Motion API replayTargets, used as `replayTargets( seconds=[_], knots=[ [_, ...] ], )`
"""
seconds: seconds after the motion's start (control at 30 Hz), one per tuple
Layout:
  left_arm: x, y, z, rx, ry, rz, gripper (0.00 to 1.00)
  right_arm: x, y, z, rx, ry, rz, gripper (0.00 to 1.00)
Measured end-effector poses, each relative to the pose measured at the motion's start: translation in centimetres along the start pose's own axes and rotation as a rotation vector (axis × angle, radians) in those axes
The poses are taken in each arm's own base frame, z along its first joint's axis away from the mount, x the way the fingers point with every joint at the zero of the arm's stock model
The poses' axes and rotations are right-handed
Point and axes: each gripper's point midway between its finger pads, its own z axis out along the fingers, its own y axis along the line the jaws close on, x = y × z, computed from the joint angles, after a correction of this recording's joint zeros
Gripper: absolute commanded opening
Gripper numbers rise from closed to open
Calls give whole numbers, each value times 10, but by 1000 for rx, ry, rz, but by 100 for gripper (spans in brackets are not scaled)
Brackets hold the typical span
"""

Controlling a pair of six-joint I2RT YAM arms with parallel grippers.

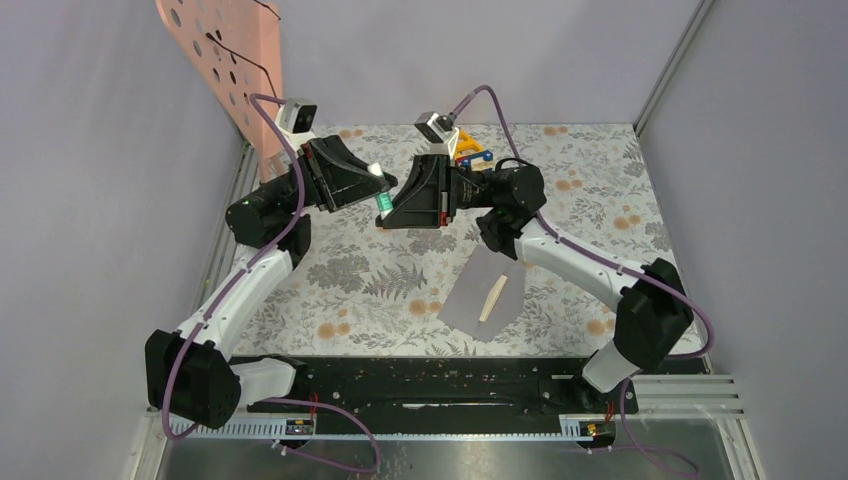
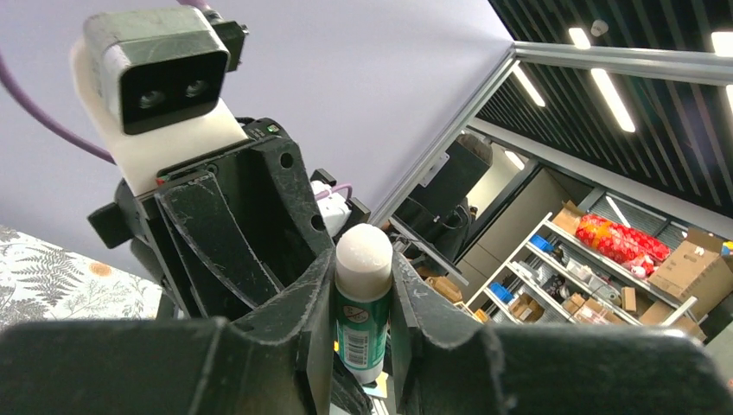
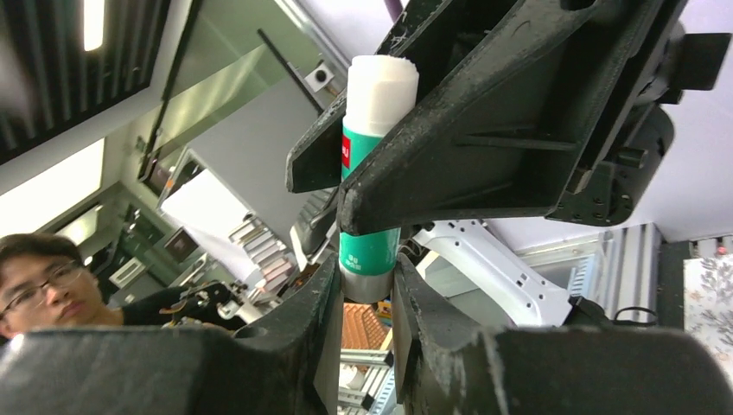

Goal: Place the letter into the envelope and seal it
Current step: Unscrew the solid glue.

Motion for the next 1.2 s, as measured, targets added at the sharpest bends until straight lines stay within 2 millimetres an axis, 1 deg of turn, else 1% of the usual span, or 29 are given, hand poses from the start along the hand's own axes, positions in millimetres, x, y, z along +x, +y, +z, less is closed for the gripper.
replayTargets(
  seconds=[0.13, 0.17, 0.2, 0.27, 0.3, 0.33, 0.37, 0.47, 0.53, 0.6, 0.67, 0.77, 0.83, 0.9, 1.03, 1.1, 1.2],
  knots=[
    [-1, -5, 1, 10, 5, 9, 0, -1, 5, 3, -64, 25, 14, 0],
    [-1, -5, 1, 11, 5, 12, 0, -1, 5, 4, -76, 34, 19, 2],
    [-1, -6, 1, 11, 6, 12, 0, -1, 6, 4, -87, 42, 24, 10],
    [-1, -6, 1, 11, 8, 13, 0, -1, 6, 5, -98, 53, 31, 32],
    [-1, -7, 1, 12, 10, 13, 0, -1, 7, 5, -98, 59, 33, 41],
    [-1, -8, 1, 12, 13, 13, 0, -1, 7, 5, -95, 60, 31, 48],
    [0, -8, 1, 12, 22, 7, 0, -1, 6, 5, -86, 61, 27, 52],
    [7, -12, 0, 16, 56, 12, 0, -2, -1, 3, -8, 45, 17, 61],
    [10, -11, -1, 13, 76, 10, 0, 0, -4, -2, 87, 23, -7, 67],
    [13, -12, 0, 15, 91, 10, 0, -2, -5, -9, 187, -10, -59, 69],
    [15, -15, 1, 17, 106, 13, 0, -5, -4, -20, 304, -52, -130, 70],
    [15, -17, 3, 7, 114, 22, 0, -9, -2, -41, 469, -107, -230, 70],
    [14, -15, 5, -15, 111, 27, 0, -8, -6, -55, 580, -128, -268, 70],
    [12, -8, 6, -54, 103, 26, 0, -3, -16, -66, 702, -135, -290, 70],
    [6, 13, 6, -160, 84, 14, 0, 17, -37, -75, 869, -94, -307, 70],
    [3, 24, 5, -222, 71, 6, 0, 26, -44, -77, 924, -64, -311, 70],
    [0, 38, 2, -309, 47, -6, 0, 29, -51, -74, 972, -38, -324, 70]
  ],
)
